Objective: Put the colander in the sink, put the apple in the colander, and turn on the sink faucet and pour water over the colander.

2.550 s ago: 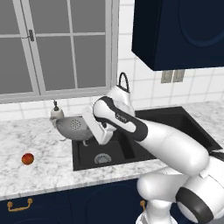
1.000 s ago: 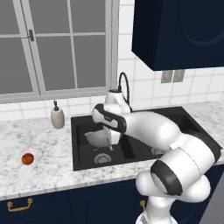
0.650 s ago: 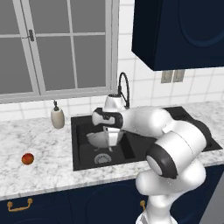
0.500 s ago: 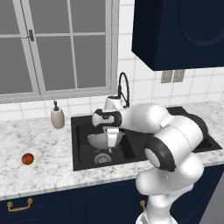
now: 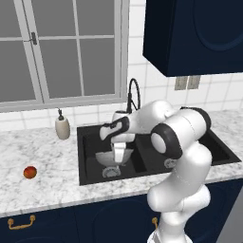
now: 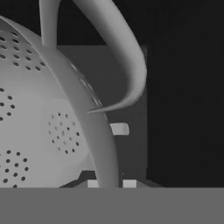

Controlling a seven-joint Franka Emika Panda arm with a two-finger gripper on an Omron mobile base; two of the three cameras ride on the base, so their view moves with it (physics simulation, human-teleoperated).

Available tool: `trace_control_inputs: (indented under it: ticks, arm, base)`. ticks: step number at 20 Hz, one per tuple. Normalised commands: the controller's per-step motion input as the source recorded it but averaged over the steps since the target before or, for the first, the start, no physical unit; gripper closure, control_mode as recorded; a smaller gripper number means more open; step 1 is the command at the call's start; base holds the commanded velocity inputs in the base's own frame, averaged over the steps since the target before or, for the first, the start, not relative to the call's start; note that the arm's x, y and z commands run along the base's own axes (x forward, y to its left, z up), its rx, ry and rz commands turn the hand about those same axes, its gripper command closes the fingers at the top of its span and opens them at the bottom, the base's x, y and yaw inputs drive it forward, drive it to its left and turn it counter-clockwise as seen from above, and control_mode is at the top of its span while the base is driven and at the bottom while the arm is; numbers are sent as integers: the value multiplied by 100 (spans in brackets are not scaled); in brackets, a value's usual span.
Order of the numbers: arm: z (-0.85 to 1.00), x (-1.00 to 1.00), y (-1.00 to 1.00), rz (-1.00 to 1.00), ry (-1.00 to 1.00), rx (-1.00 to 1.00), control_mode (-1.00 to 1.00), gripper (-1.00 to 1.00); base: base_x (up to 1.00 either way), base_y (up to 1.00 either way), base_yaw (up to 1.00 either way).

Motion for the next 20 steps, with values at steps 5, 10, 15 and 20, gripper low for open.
trace_control_inputs:
  ticks: [5,10,15,20]
  arm:
    - [-38,28,12,0,-3,-1,-100,100]
    - [-35,30,12,0,-6,-1,-100,100]
    - [-32,37,2,0,-6,-3,-100,100]
    - [-32,23,-3,0,0,0,-100,100]
  base:
    - [0,0,0]
    - [0,0,0]
    - [0,0,0]
    - [0,0,0]
